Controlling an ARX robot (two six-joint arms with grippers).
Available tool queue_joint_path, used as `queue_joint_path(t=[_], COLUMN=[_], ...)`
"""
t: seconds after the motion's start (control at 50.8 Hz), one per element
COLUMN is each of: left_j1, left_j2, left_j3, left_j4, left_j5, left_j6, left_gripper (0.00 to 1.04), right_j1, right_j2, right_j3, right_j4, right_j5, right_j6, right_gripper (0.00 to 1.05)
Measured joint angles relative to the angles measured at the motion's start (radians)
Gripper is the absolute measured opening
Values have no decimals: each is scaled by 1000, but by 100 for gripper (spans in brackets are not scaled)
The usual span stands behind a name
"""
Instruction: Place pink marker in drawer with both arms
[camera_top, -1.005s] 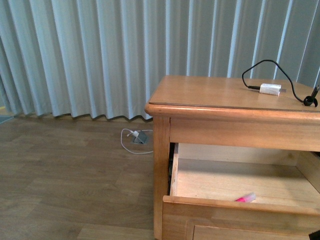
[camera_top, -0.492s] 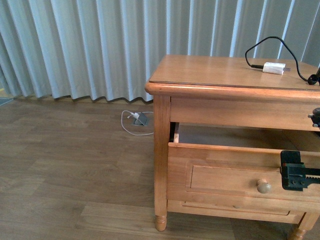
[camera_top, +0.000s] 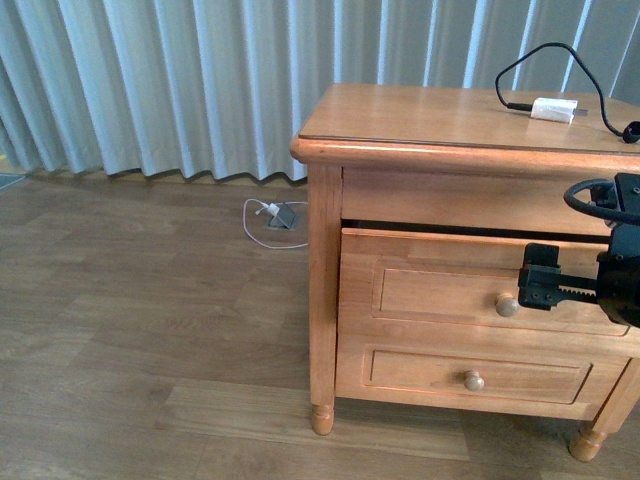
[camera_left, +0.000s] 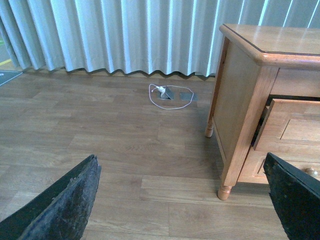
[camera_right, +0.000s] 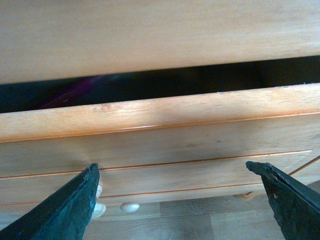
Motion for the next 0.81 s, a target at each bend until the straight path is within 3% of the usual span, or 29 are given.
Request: queue_joint_path(t=[0.808], left_j1=[0], left_j2=[0], left_j3=[0], left_j4=[0], left_j5=[0], left_j6=[0], left_gripper=[99], right_j1=[26], right_j2=[66], right_j3=[71], right_j4=[50], right_j5=[90], right_j6=[18], right_gripper=[96])
